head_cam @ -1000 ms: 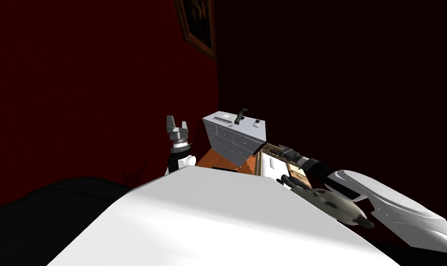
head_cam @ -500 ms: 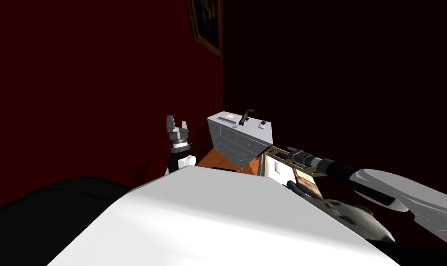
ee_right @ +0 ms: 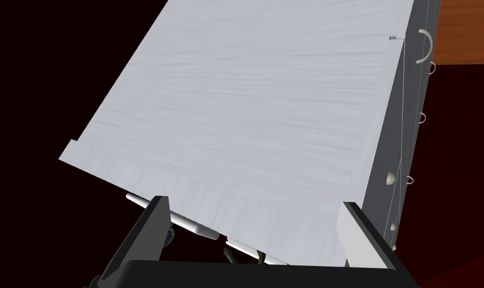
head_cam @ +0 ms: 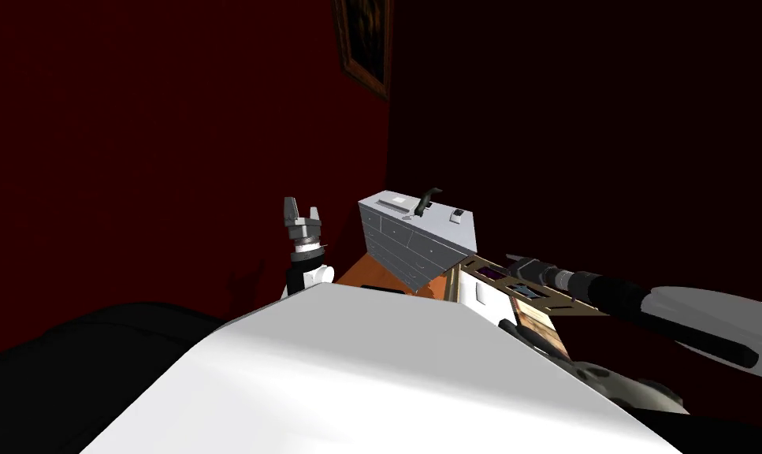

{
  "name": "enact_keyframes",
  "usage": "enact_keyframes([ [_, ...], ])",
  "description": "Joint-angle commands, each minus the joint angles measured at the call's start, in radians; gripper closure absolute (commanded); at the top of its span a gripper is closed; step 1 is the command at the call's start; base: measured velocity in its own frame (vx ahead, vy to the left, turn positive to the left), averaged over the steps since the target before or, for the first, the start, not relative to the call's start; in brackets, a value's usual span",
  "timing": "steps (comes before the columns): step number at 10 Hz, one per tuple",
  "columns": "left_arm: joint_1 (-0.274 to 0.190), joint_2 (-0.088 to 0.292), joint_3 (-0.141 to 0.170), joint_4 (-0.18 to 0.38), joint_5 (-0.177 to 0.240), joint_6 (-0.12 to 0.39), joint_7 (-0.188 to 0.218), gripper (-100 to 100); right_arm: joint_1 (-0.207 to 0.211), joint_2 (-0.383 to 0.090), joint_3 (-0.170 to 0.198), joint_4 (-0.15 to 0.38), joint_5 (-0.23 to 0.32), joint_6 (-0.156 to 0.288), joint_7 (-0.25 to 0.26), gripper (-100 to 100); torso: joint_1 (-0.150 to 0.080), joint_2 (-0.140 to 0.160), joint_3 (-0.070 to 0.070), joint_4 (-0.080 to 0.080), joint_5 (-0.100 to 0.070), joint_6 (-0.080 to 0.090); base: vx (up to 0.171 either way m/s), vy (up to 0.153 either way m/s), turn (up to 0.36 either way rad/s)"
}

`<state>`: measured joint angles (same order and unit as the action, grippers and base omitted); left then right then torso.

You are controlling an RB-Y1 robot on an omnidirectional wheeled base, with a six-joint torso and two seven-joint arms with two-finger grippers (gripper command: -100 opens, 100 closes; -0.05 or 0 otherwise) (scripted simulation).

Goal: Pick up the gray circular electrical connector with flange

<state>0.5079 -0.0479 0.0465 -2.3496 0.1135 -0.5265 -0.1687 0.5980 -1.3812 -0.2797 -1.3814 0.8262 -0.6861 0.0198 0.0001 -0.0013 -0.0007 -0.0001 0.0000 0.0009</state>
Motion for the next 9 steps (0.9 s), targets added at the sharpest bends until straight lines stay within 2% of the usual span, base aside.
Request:
enact_keyframes([
  [1,0.0,0.0,0.0,0.0,0.0,0.0,0.0,0,0.037,-0.05,-0.015,0.032,0.025,-0.006,-0.017,-100,0.0,0.0,0.0,0.0,0.0,0.0,0.031,0.024,0.2],
  [2,0.0,0.0,0.0,0.0,0.0,0.0,0.0,0,0.037,-0.074,-0.015,0.032,0.025,-0.006,-0.017,-100,0.001,-0.001,0.0,0.0,0.0,-0.001,0.034,0.026,0.098],
  [3,0.0,0.0,0.0,0.0,0.0,0.0,0.0,0,0.065,-0.113,-0.026,0.058,0.048,-0.021,-0.028,-100,0.001,-0.001,-0.001,0.0,0.0,0.0,0.05,0.042,0.1],
  [4,0.0,0.0,0.0,0.0,0.0,0.0,0.0,0,0.065,-0.134,-0.026,0.071,0.048,-0.021,-0.028,-100,0.002,-0.002,-0.001,0.0,0.0,-0.001,0.043,0.034,0.092],
  [5,0.0,0.0,0.0,0.0,0.0,0.0,0.0,0,0.093,-0.167,-0.037,0.109,0.069,-0.035,-0.039,-100,0.001,-0.002,-0.001,0.0,0.0,0.0,0.058,0.026,0.199],
  [6,0.0,0.0,0.0,0.0,0.0,0.0,0.0,0,0.093,-0.191,-0.037,0.109,0.069,-0.035,-0.039,-100,0.001,-0.003,-0.002,-0.001,0.0,-0.001,0.051,0.017,0.099],
  [7,0.0,0.0,0.0,0.0,0.0,0.0,0.0,0,0.117,-0.22,-0.048,0.145,0.089,-0.049,-0.049,-100,0.001,-0.002,-0.001,-0.001,0.0,0.0,0.051,0.037,0.172],
  [8,0.0,0.0,0.0,0.0,0.0,0.0,0.0,0,0.121,-0.248,-0.048,0.145,0.089,-0.049,-0.049,-100,0.002,-0.003,-0.002,-0.001,0.0,-0.001,0.048,0.025,0.087],
  [9,0.0,0.0,0.0,0.0,0.0,0.0,0.0,0,0.148,-0.283,-0.058,0.18,0.108,-0.064,-0.059,-100,0.001,-0.002,-0.001,-0.001,0.0,0.0,0.071,0.011,0.14],
])
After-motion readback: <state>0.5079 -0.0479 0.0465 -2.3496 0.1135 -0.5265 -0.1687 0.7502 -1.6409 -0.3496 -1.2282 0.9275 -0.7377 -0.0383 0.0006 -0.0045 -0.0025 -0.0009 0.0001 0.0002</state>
